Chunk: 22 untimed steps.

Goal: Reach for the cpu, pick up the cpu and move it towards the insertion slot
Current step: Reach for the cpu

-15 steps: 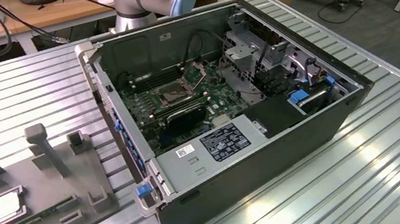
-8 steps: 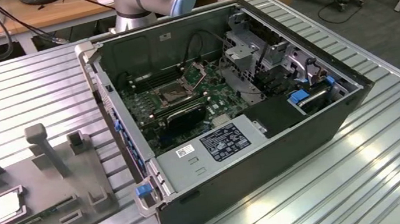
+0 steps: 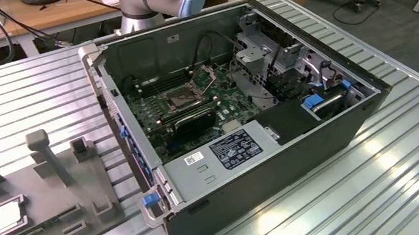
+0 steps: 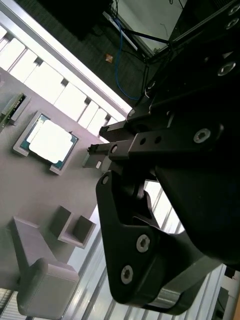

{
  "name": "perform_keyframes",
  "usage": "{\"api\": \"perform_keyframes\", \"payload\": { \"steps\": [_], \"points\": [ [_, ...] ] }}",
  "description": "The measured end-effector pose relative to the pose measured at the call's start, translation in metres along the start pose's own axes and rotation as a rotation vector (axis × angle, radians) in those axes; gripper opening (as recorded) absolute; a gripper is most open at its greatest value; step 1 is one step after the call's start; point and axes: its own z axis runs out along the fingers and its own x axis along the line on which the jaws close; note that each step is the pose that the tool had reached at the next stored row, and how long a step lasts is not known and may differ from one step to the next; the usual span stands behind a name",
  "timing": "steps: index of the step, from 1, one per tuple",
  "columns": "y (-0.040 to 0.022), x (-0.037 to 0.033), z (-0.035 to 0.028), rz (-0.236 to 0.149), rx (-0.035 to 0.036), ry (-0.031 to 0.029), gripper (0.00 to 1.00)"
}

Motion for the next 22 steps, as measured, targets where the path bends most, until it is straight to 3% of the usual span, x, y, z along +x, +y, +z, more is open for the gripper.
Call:
{"api": "perform_keyframes", "payload": {
  "steps": [12,17,22],
  "points": [
    [0.0,0.0,0.0005,0.0,0.0,0.0,0.25],
    [-0.0005,0.0003,0.0023,0.0,-0.0001,-0.0015,0.48],
    [-0.0017,0.0006,0.0105,0.0,0.0001,-0.0025,0.55]
  ]
}}
